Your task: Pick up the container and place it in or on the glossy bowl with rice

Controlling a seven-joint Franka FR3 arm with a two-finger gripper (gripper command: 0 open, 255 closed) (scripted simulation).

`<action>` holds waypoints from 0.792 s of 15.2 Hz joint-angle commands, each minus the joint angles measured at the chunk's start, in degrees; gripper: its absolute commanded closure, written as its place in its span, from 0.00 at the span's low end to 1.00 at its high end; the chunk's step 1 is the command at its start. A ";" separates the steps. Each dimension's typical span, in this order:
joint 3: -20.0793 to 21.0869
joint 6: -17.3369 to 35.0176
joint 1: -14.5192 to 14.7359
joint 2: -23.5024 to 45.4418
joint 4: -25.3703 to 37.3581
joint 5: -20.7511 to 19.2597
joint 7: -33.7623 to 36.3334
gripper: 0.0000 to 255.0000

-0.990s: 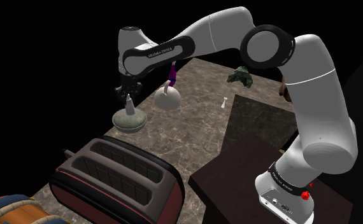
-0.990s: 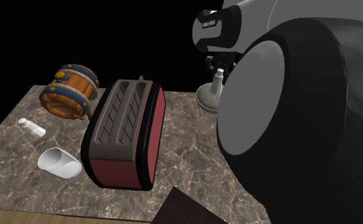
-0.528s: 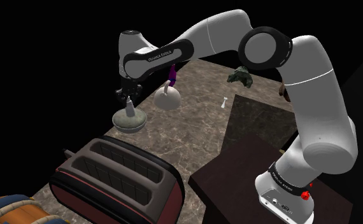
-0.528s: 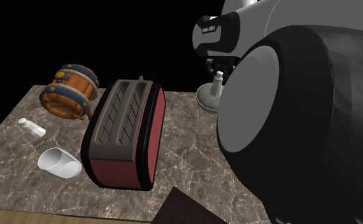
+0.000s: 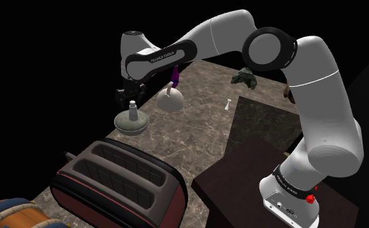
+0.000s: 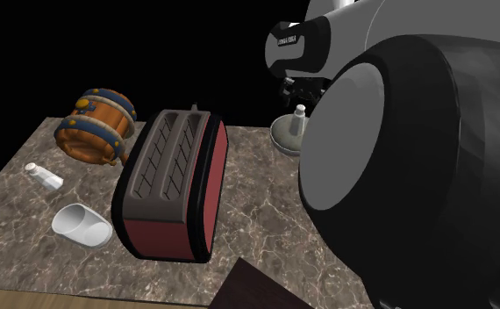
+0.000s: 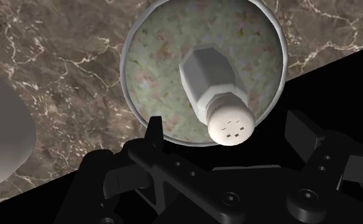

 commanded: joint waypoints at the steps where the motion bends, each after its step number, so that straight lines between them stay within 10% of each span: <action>1: 0.29 -1.08 -0.22 -1.22 -0.13 0.32 -0.15 0.00; 12: 1.03 -4.32 -0.77 -4.37 0.01 1.24 -0.61 0.00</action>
